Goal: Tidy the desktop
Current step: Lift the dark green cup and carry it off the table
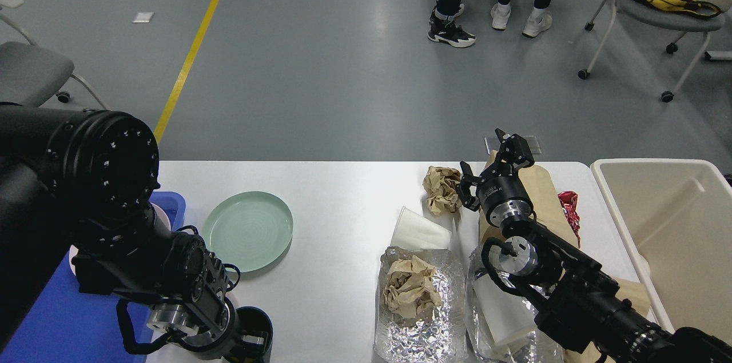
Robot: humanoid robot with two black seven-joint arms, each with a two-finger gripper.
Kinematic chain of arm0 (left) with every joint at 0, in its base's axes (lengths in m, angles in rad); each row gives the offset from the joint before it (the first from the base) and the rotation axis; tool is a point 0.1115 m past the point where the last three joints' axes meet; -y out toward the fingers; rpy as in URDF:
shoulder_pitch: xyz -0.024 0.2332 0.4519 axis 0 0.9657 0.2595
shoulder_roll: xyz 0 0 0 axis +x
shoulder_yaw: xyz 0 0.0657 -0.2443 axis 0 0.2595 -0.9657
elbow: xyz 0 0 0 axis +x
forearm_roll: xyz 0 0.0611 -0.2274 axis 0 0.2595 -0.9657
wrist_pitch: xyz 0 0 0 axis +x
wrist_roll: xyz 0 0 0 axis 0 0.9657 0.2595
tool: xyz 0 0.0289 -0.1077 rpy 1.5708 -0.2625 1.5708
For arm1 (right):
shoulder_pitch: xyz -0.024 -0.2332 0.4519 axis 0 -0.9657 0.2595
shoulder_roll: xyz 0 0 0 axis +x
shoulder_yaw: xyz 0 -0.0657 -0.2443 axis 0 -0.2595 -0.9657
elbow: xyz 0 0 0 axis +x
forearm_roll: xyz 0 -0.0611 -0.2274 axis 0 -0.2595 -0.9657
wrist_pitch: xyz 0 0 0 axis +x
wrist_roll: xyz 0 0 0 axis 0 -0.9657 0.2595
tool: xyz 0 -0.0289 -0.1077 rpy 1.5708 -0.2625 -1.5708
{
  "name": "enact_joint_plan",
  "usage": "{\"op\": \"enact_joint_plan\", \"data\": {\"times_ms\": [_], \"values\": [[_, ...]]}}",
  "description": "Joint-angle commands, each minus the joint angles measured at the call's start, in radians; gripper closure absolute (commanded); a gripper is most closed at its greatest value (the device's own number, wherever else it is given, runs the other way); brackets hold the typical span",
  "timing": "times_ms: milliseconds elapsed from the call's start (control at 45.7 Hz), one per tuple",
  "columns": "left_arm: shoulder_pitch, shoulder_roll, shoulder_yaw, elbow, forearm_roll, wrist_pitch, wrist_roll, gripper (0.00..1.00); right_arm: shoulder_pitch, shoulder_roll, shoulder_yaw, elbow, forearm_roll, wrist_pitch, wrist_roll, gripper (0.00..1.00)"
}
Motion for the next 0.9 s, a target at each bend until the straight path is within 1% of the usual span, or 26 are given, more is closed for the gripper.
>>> {"op": "enact_joint_plan", "data": {"times_ms": [0,394,482,526,591,679,876], "values": [[0.0,0.0,0.002,0.001,0.0,0.002,0.0,1.0,0.0,0.001,0.0,0.0,0.0,0.0,0.0,0.0],[-0.011,0.004,0.008,0.001,0.0,0.003,0.0,1.0,0.0,0.0,0.0,0.0,0.0,0.0,0.0,0.0],[-0.034,0.015,0.008,0.003,0.0,-0.007,0.0,1.0,0.0,0.0,-0.002,0.0,0.0,0.0,0.0,0.0],[-0.071,0.027,0.008,0.001,0.004,-0.032,0.001,1.0,0.0,0.0,0.0,0.0,0.0,0.0,0.0,0.0],[-0.114,0.057,0.0,0.003,0.007,-0.082,0.001,1.0,0.0,0.0,-0.002,0.0,0.0,0.0,0.0,0.0],[-0.201,0.107,-0.008,0.001,0.007,-0.18,0.001,1.0,0.0,0.0,-0.002,0.0,0.0,0.0,0.0,0.0],[-0.479,0.26,-0.011,0.001,0.053,-0.509,-0.005,1.0,0.0,0.0,-0.002,0.0,0.0,0.0,0.0,0.0]]}}
